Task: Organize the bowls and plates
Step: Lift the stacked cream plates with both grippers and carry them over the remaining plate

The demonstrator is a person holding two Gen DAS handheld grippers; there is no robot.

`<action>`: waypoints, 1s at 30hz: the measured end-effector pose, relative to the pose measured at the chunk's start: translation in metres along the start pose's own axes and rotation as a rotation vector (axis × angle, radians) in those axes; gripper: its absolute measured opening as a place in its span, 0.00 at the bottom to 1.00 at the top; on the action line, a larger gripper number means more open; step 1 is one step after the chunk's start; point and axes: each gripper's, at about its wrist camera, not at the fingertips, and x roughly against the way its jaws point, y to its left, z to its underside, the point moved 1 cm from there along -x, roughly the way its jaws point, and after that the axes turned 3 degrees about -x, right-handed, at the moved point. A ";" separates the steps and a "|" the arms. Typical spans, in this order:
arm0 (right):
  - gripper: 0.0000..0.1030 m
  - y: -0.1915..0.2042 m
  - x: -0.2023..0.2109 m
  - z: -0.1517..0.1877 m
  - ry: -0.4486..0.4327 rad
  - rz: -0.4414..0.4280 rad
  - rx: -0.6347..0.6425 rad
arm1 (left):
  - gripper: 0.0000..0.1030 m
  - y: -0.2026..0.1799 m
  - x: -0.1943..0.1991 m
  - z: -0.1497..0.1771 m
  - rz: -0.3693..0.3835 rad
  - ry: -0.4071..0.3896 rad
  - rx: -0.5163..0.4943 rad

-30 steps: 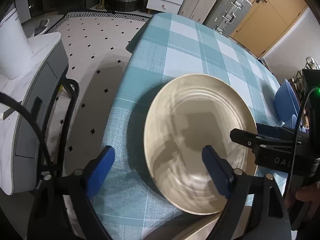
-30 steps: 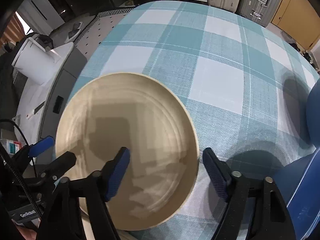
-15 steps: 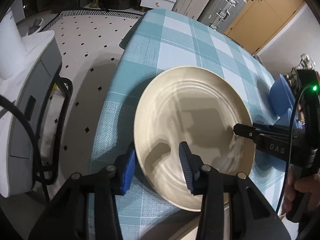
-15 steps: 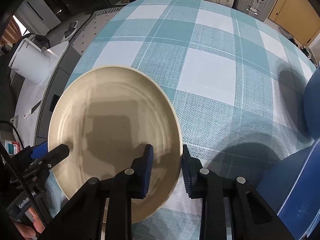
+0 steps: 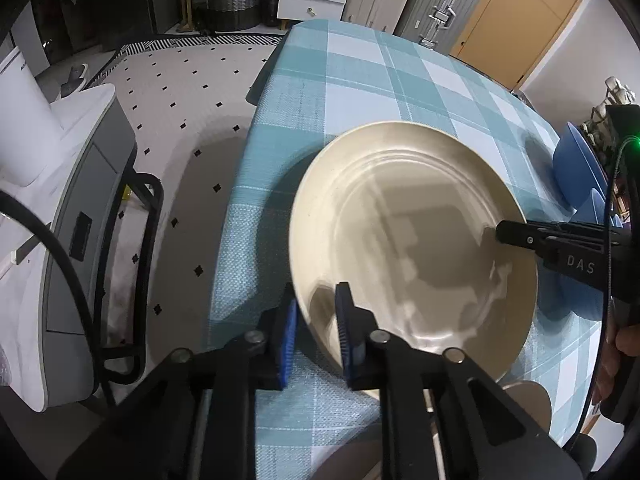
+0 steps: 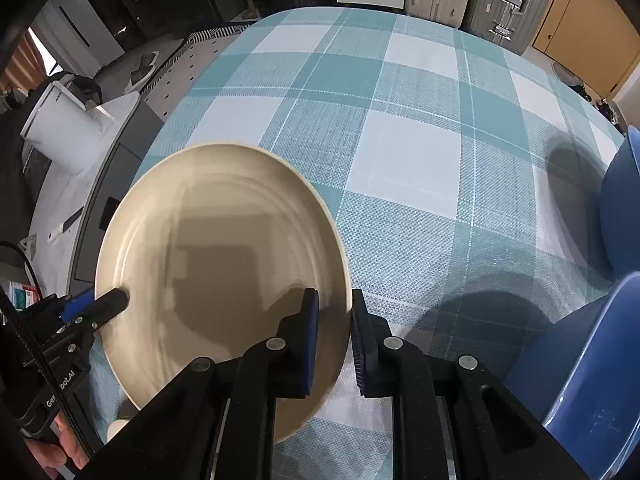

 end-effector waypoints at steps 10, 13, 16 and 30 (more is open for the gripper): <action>0.14 -0.004 0.018 0.000 -0.037 -0.021 -0.012 | 0.14 -0.007 0.013 -0.001 -0.045 -0.008 -0.019; 0.14 -0.004 0.024 0.000 -0.045 -0.028 -0.015 | 0.14 -0.009 0.018 -0.002 -0.048 -0.009 -0.015; 0.14 -0.003 0.032 -0.001 -0.047 -0.032 -0.017 | 0.14 -0.011 0.025 -0.004 -0.050 -0.001 -0.016; 0.09 -0.005 0.054 -0.006 -0.062 -0.054 -0.038 | 0.14 -0.012 0.041 -0.012 -0.046 0.011 0.015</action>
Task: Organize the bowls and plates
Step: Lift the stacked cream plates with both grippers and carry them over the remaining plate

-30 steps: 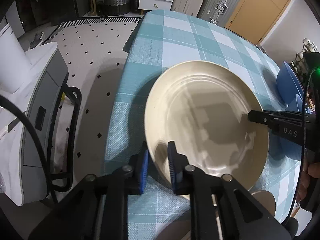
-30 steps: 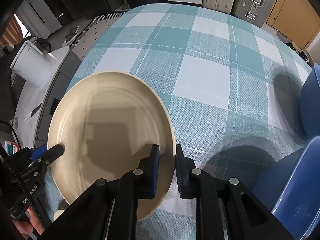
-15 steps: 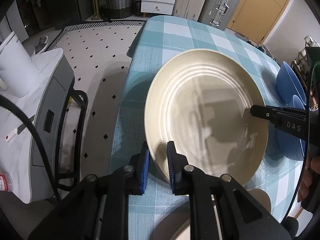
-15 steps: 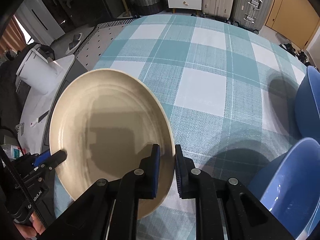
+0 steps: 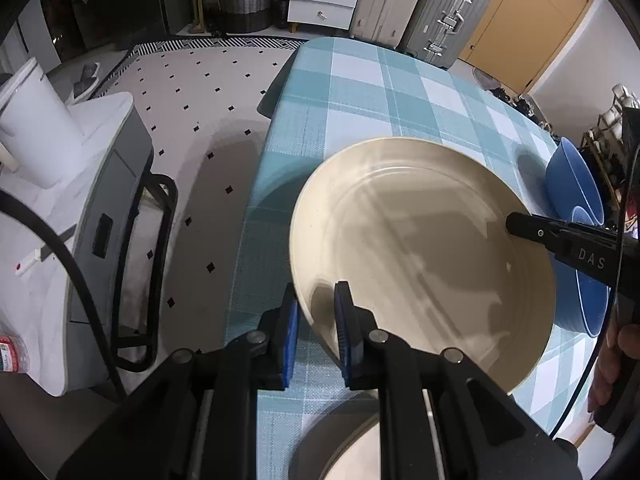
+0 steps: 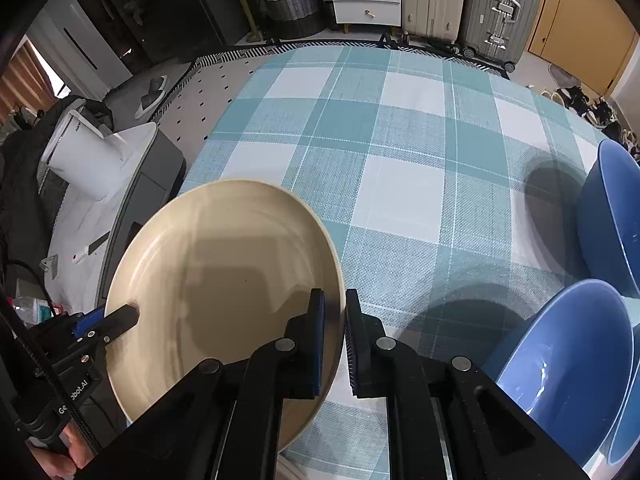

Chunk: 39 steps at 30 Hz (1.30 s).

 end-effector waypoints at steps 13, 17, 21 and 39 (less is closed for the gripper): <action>0.09 -0.004 0.028 0.008 -0.040 -0.021 -0.021 | 0.14 -0.012 0.027 0.007 -0.004 -0.025 -0.015; 0.09 -0.004 0.044 0.021 -0.053 -0.039 -0.033 | 0.14 -0.016 0.041 0.017 -0.003 -0.038 -0.012; 0.09 -0.003 0.059 0.042 -0.062 -0.067 -0.049 | 0.14 -0.017 0.054 0.033 -0.008 -0.049 0.006; 0.09 0.016 0.058 0.157 -0.059 -0.060 -0.006 | 0.14 -0.010 0.062 0.136 -0.004 -0.050 0.064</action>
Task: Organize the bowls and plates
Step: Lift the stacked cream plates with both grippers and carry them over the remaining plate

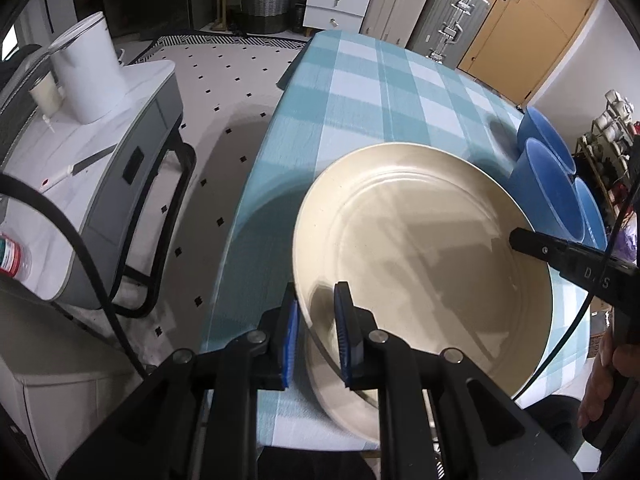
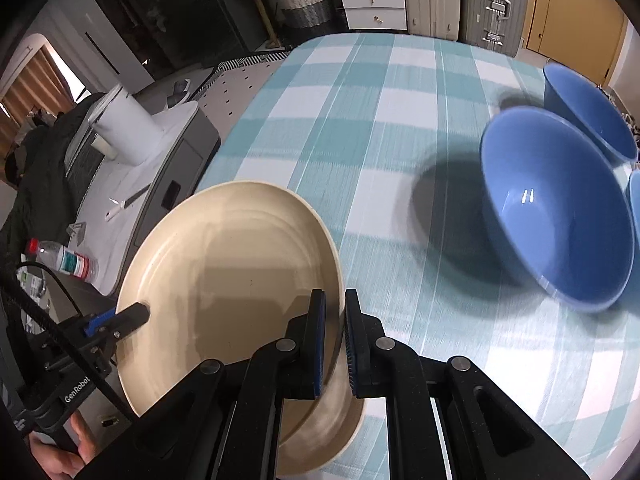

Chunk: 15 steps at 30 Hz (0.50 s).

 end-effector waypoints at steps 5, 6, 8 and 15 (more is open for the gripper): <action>0.09 -0.002 -0.007 0.023 -0.006 0.006 0.004 | 0.14 -0.003 -0.003 0.018 -0.020 -0.006 -0.024; 0.09 -0.002 -0.008 0.027 -0.007 0.007 0.010 | 0.14 -0.003 -0.004 0.020 -0.022 -0.005 -0.027; 0.09 -0.001 -0.008 0.034 -0.015 0.019 0.028 | 0.14 -0.004 -0.006 0.025 -0.024 -0.003 -0.032; 0.09 -0.005 -0.010 0.053 -0.033 0.040 0.059 | 0.14 -0.009 -0.015 0.037 -0.034 0.017 -0.056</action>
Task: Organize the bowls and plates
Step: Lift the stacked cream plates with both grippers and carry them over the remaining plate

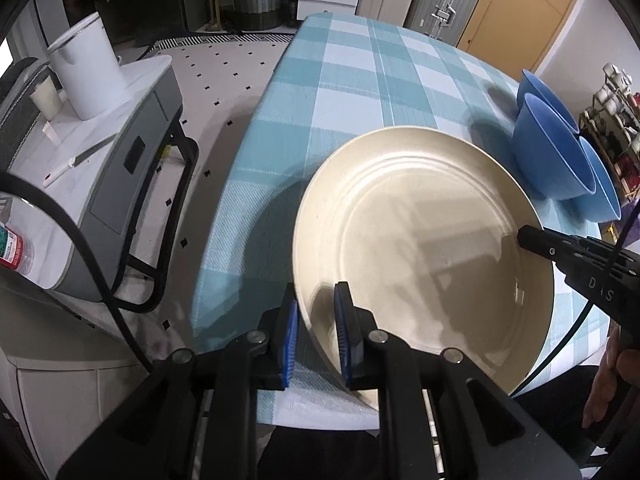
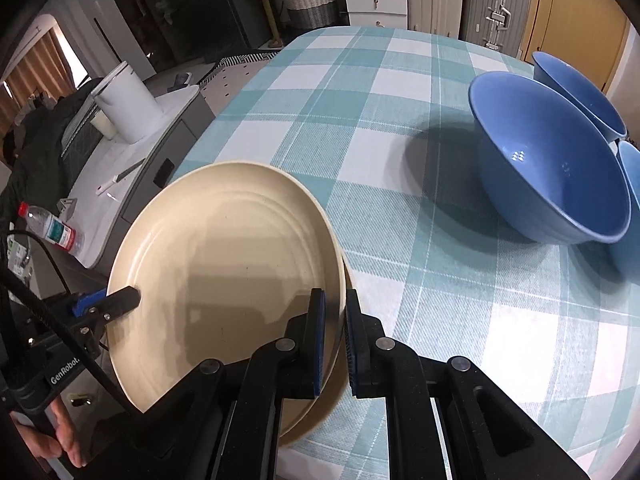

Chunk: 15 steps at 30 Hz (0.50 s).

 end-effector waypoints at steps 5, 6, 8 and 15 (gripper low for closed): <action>0.09 0.005 0.000 0.011 -0.012 0.021 0.050 | 0.14 0.000 -0.004 0.006 -0.004 0.012 -0.006; 0.09 0.006 0.000 0.013 -0.011 0.028 0.062 | 0.14 0.002 -0.005 0.007 0.002 0.016 -0.002; 0.09 0.007 0.000 0.014 -0.016 0.032 0.071 | 0.14 0.002 -0.005 0.008 0.006 0.011 0.001; 0.09 0.011 0.003 0.018 -0.025 0.059 0.087 | 0.15 -0.004 -0.005 0.007 -0.024 0.031 -0.032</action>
